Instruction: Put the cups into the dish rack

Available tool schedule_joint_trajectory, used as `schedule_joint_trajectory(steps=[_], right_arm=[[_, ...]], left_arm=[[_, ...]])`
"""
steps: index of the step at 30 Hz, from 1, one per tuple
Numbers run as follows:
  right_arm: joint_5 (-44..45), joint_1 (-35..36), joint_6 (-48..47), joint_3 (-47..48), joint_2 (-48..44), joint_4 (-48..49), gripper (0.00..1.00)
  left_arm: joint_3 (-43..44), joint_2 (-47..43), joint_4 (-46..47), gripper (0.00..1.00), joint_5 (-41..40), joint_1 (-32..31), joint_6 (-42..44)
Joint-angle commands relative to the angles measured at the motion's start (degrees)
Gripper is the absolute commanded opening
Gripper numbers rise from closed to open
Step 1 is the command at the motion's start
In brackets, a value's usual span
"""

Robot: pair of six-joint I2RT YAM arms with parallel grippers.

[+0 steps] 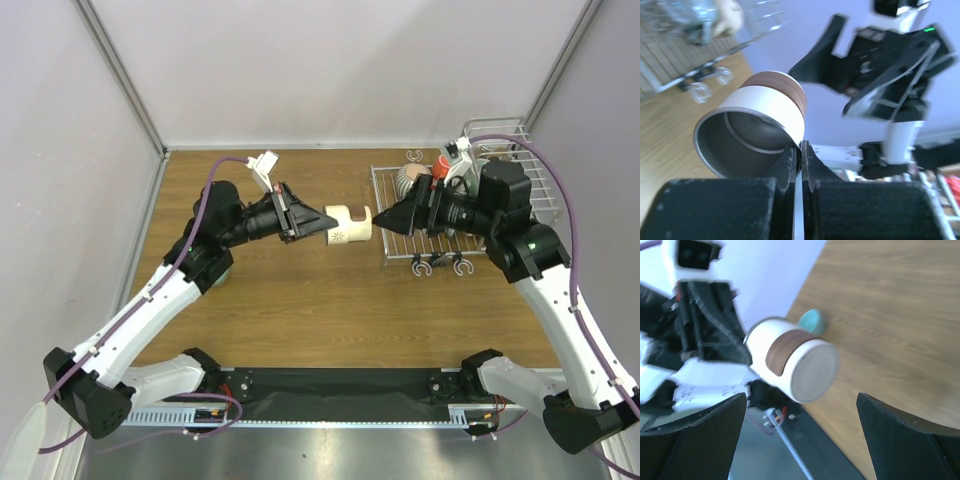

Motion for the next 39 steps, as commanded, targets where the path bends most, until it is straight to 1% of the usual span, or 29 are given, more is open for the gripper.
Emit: schedule_joint_trajectory(steps=[1, 4, 11, 15, 21, 24, 25, 27, 30, 33, 34, 35, 36, 37, 38, 39], right_arm=[[-10.7, -0.2, 6.5, -4.1, -2.5, 11.4, 1.0], [-13.1, -0.2, 9.4, -6.6, -2.9, 15.5, 1.0], [-14.9, -0.2, 13.0, -8.3, -2.4, 20.8, 1.0], [-16.2, -0.1, 17.0, -9.5, -2.2, 28.1, 1.0], [-16.4, 0.0, 20.2, -9.3, -0.8, 32.8, 1.0], [-16.3, 0.1, 20.8, -9.0, 0.0, 33.6, 0.92], [-16.0, 0.3, 20.9, -9.1, 0.0, 33.9, 0.88], [-15.4, 0.6, 21.0, -9.0, 0.5, 34.2, 0.84], [-14.7, 1.7, 21.0, -8.3, 1.4, 34.3, 0.71], [-14.0, 2.5, 20.6, -7.5, 2.2, 34.2, 0.33], [-13.5, 2.5, 20.3, -7.2, 2.8, 34.0, 0.05], [-12.9, 2.5, 18.8, -6.0, 3.4, 33.0, 0.0], [-10.3, 2.6, 17.3, -4.9, 3.8, 28.9, 0.0], [-8.3, 2.5, 15.2, -3.9, 4.7, 26.5, 0.0], [-6.2, 2.6, 11.6, -1.7, 5.1, 24.3, 0.0], [-1.5, 2.6, 9.7, -0.7, 5.7, 20.5, 0.0]], left_arm=[[-2.6, 0.0, 22.2, 0.0, 6.3, 0.3, -12.0], [-4.1, 0.3, 27.5, 0.0, 6.7, 0.3, -16.9], [-7.8, 1.2, 40.5, 0.0, 7.2, 0.4, -24.8], [-8.2, 1.7, 41.6, 0.0, 7.9, 0.2, -26.0], [-8.7, 2.1, 42.3, 0.0, 7.6, 0.1, -27.1], [-9.3, 2.5, 44.6, 0.0, 7.0, 0.0, -28.9], [-9.5, 2.7, 45.4, 0.0, 6.6, 0.0, -29.6], [-9.7, 2.8, 46.1, 0.0, 6.0, -0.1, -30.6], [-10.2, 3.1, 47.3, 0.0, 4.6, -0.1, -31.6], [-10.2, 3.4, 47.6, 0.0, 4.5, -0.1, -31.9], [-10.0, 3.3, 47.1, 0.15, 4.7, -0.2, -31.4], [-9.9, 3.1, 45.8, 0.36, 4.9, -0.1, -30.6], [-9.4, 2.3, 43.0, 0.58, 4.6, 0.1, -26.8], [-8.0, 0.4, 33.0, 0.95, 3.9, 0.2, -23.8], [-7.1, -0.9, 27.4, 1.0, 1.7, 0.2, -20.5], [-6.3, -1.8, 22.0, 1.0, 0.3, 0.6, -17.5]])
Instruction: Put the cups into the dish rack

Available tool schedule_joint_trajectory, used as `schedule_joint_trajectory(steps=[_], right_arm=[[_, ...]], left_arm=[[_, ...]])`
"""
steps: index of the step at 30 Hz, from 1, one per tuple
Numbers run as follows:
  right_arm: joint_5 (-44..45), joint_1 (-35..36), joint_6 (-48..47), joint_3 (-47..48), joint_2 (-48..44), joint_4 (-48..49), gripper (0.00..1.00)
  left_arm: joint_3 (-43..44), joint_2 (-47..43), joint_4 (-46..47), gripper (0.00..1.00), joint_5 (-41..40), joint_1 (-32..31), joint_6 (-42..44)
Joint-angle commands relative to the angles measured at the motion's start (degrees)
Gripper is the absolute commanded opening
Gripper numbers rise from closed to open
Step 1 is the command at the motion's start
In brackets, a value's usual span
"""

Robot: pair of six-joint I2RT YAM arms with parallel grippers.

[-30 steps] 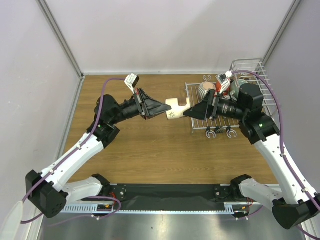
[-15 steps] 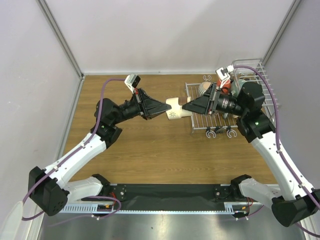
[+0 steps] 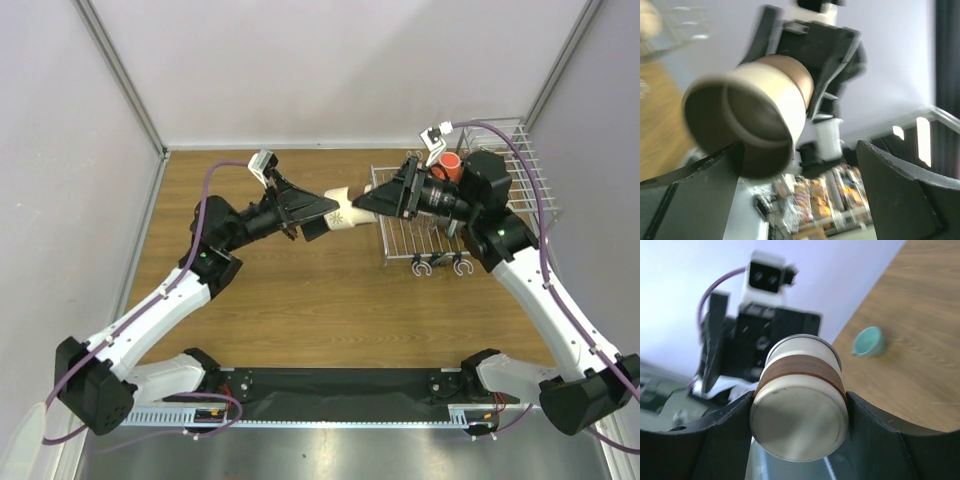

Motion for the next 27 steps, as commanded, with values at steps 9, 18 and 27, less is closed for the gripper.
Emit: schedule_joint_trajectory(steps=[9, 18, 27], right_arm=[[49.8, 0.0, -16.1, 14.9, 13.0, -18.4, 0.0], [64.6, -2.5, -18.2, 26.2, 31.9, -15.9, 0.0], [66.6, -1.9, -20.4, 39.7, 39.4, -28.6, 0.0]], left_arm=[[15.4, -8.3, -66.6, 1.0, -20.1, 6.3, 33.7], [14.5, -9.8, -72.2, 1.0, -20.7, 6.4, 36.0], [18.3, -7.2, -78.7, 1.0, -22.0, 8.1, 39.1]])
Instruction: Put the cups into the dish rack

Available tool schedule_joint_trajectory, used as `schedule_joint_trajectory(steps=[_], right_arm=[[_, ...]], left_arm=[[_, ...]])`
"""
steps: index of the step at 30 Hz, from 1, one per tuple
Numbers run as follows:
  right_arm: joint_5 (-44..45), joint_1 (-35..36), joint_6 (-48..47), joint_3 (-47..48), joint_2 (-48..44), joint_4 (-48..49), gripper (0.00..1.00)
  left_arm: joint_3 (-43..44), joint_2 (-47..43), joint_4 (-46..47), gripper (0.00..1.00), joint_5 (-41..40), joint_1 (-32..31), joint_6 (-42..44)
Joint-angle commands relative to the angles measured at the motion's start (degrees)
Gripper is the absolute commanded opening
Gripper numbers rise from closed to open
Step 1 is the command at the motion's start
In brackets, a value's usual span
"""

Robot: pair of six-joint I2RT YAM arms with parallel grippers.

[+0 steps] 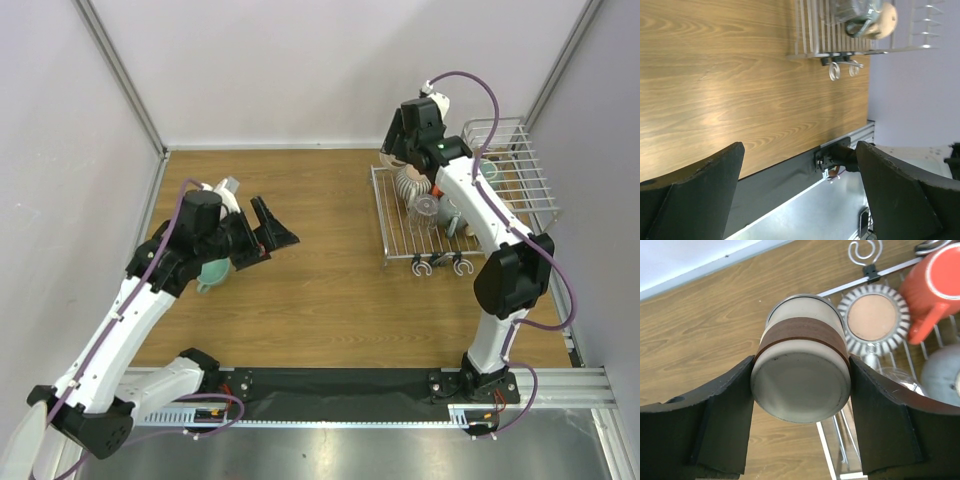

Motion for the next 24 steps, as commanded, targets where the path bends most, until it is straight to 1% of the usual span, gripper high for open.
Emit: schedule_joint_trajectory(steps=[1, 5, 7, 11, 13, 17, 21, 24], right_arm=[[3.1, 1.3, -2.0, 4.8, -1.5, -5.5, 0.0], [3.8, 1.7, -1.9, 5.4, -1.9, -10.8, 0.0], [3.4, 1.6, -1.4, 4.6, -2.4, -12.3, 0.0], [2.5, 1.5, -0.9, 1.8, -3.7, -13.0, 0.0], [1.9, 1.4, -1.0, -0.6, -4.1, -11.8, 0.0], [-0.1, 0.3, -0.6, -1.5, -3.3, -11.5, 0.0], [-1.6, 0.3, -0.1, -1.8, -2.0, -12.1, 0.0], [-2.1, 0.3, 0.4, -1.6, -1.1, -12.9, 0.0]], left_arm=[[4.4, 2.2, -4.0, 1.0, -1.6, 1.3, 2.9], [7.1, 5.5, -7.0, 0.99, -3.4, 1.5, 4.2], [7.5, 6.4, -6.7, 0.99, -3.1, 1.5, 4.2], [7.4, 7.9, -5.3, 0.99, -1.8, 1.5, 3.8], [8.0, 8.8, -5.5, 0.98, -2.0, 1.5, 3.9], [9.7, 10.4, -8.5, 0.98, -3.9, 1.5, 4.3], [12.4, 12.5, -13.0, 0.98, -8.3, 1.5, 5.0], [13.8, 13.3, -13.5, 0.98, -8.2, 1.5, 5.8]])
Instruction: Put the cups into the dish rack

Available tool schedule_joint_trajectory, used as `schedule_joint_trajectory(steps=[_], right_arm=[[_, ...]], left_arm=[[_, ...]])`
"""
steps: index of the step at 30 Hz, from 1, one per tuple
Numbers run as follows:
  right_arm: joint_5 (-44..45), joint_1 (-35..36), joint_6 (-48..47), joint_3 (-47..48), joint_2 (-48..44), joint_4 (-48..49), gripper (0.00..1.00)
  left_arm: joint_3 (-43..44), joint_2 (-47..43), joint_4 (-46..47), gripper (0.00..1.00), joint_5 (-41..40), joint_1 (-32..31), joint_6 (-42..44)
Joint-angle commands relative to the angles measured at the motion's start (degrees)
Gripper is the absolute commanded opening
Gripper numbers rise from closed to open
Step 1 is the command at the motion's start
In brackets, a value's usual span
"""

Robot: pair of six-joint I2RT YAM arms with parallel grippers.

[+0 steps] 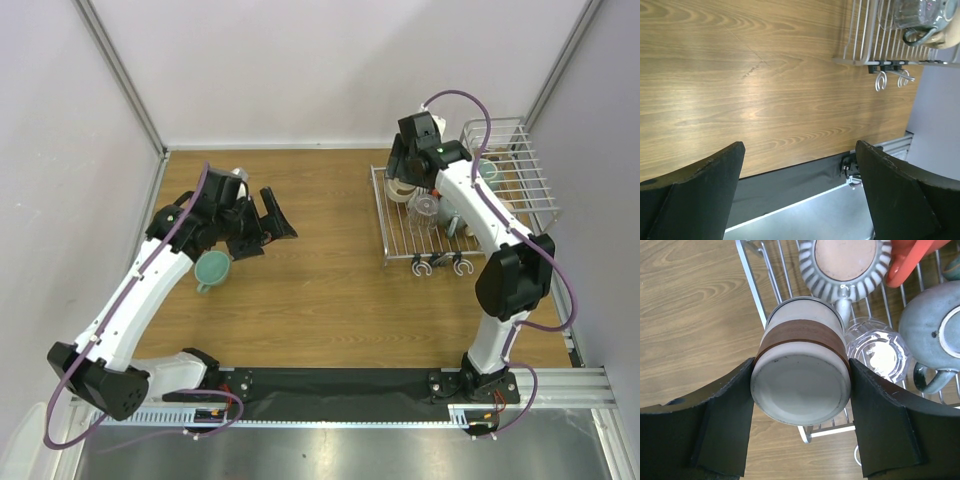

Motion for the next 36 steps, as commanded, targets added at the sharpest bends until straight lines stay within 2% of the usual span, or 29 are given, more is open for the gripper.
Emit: schedule_joint_trajectory(steps=[1, 11, 20, 23, 28, 31, 32, 34, 35, 36], right_arm=[[-1.1, 0.1, 1.3, 0.6, 0.4, -0.2, 0.0], [-1.4, 0.1, 1.8, 1.7, 3.9, -2.7, 0.0], [-1.1, 0.1, 1.6, 3.4, 8.1, -3.2, 0.0], [-1.8, 0.2, 1.3, 4.0, 9.3, -2.9, 0.08], [-2.3, 0.1, 1.5, 4.9, 10.8, -3.5, 0.14], [-2.2, 0.1, 1.4, 5.2, 11.1, -3.5, 0.25], [-2.2, 0.1, 1.4, 5.4, 11.1, -3.5, 0.4], [-2.2, 0.1, 1.0, 5.7, 11.1, -3.9, 0.52], [-2.1, 0.2, 1.0, 5.8, 11.0, -3.9, 0.63], [-2.1, 0.2, 1.1, 5.7, 10.9, -4.0, 0.68]], left_arm=[[3.7, 0.6, -2.2, 0.98, -2.0, 0.5, 2.2], [4.7, 2.1, -3.1, 0.98, -1.6, 0.7, 3.6], [8.2, 3.4, -6.1, 0.98, -4.4, 0.9, 5.8], [8.7, 3.5, -6.9, 0.98, -5.1, 1.1, 6.2], [8.8, 3.4, -7.5, 0.98, -5.5, 1.4, 6.6], [8.6, 3.4, -7.4, 0.98, -5.8, 1.5, 6.6], [8.5, 3.3, -7.5, 0.98, -6.0, 1.6, 6.7], [8.4, 3.4, -7.6, 0.99, -6.7, 1.8, 7.0], [8.4, 3.4, -7.9, 0.99, -7.1, 1.9, 7.3], [8.6, 3.6, -8.2, 1.0, -7.5, 2.0, 7.5]])
